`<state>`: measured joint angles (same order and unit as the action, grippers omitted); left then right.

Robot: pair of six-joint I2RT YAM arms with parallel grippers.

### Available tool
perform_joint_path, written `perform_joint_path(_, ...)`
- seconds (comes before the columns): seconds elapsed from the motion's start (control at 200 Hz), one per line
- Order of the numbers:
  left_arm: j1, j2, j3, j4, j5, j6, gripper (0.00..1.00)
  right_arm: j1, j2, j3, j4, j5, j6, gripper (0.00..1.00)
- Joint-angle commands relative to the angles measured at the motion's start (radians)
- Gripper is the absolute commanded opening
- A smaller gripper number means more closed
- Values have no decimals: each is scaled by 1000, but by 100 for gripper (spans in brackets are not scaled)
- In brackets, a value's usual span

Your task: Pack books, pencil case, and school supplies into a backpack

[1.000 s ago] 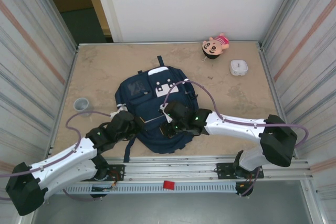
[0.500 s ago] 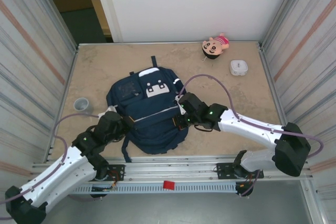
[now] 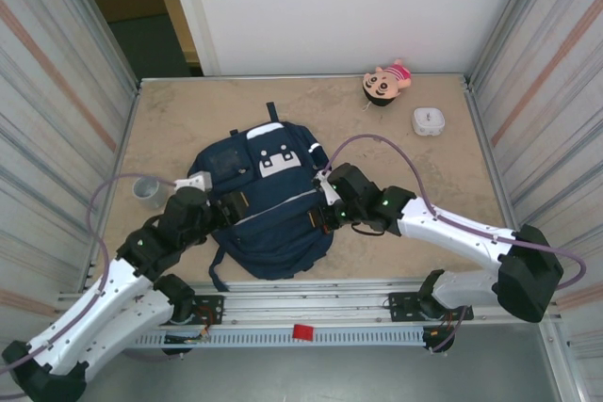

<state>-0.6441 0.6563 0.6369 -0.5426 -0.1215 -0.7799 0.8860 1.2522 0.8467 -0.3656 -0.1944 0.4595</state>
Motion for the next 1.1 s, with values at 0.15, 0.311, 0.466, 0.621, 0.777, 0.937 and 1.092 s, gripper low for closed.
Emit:
perform_joint_path(0.15,-127,216,98,217,101,586,70,-23,-34,-2,34,-80,-13,0)
perform_joint_path(0.311,-257,333,91,335,129,922,72,-28,-33,-2,36,-89,-9,0)
perform_joint_path(0.466,-269,439,97,372,155,1078,72,-35,-37,-2,34,-100,-10,0)
perform_joint_path(0.621,-270,527,107,420,108,1135,57,-40,-36,-3,28,-101,-10,0)
perform_joint_path(0.777,-274,561,106,447,127,1172,32,-52,-41,-3,23,-96,-5,0)
perform_joint_path(0.937,-277,507,52,478,123,1195,0,-121,-31,8,-56,5,34,0)
perform_joint_path(1.092,-277,459,18,442,124,1226,0,-201,-20,24,-140,80,35,0)
